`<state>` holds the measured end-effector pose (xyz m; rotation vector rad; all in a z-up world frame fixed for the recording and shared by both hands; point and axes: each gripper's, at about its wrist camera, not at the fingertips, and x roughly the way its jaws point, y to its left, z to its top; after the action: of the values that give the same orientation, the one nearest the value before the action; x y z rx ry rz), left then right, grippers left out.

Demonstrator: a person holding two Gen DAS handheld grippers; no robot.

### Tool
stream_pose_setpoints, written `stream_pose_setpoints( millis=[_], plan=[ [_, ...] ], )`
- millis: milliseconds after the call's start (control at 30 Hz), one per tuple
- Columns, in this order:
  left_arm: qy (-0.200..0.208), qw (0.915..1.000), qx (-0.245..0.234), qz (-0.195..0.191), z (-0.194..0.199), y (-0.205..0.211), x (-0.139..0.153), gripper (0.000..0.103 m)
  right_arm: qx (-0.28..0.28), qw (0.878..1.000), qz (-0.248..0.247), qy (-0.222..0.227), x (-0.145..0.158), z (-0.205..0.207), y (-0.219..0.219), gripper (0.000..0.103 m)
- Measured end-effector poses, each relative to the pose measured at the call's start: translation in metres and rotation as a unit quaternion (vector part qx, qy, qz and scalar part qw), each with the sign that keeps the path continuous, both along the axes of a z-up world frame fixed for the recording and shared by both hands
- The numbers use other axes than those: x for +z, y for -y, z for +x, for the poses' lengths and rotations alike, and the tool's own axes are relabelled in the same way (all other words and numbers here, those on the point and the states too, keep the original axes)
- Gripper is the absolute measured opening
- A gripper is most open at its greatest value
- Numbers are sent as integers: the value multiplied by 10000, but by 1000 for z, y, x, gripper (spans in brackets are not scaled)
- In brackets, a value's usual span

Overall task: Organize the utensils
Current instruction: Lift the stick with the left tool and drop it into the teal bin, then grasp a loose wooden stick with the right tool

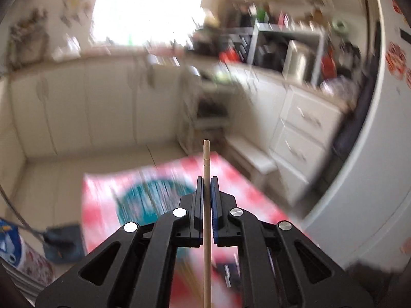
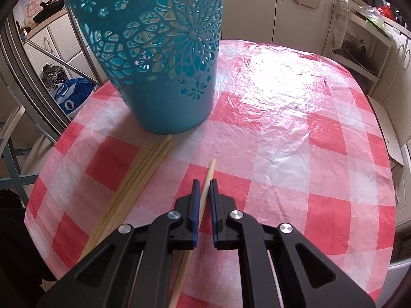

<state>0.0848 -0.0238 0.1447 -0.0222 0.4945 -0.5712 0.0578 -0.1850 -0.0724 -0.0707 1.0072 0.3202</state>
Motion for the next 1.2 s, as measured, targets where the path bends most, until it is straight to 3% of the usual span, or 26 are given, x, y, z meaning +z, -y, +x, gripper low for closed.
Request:
stream_pose_setpoints(
  millis=[133,267,467,667,933,1033,1133,1200],
  plan=[
    [798,9946,622,-231,28,14,23,5,10,10000,4,-3,0,1,1,9],
    [807,9873,1331,-331,70,22,6,5,65,10000,-66,14,1,1,-2,11],
    [365,9807,1901,-272,99,13,-28,5,178,9998,-77,21,1,0,-7,21],
    [-92,9805,1961,-124,102,0,-51,6,178,9998,-63,10,0,0,-6,22],
    [-565,9732,2206,-309,46,-43,-77,43,206,9998,9,-23,0,0,1,22],
    [-759,9658,2440,-448,16,-61,-91,56,262,9996,-72,40,0,-3,1,22],
    [-946,9612,2552,-452,5,-66,-104,57,323,9991,-242,143,-1,-6,-4,22],
    [-941,9632,2504,-274,5,-65,-109,57,301,9991,-273,151,-1,-7,-5,21]
  ],
)
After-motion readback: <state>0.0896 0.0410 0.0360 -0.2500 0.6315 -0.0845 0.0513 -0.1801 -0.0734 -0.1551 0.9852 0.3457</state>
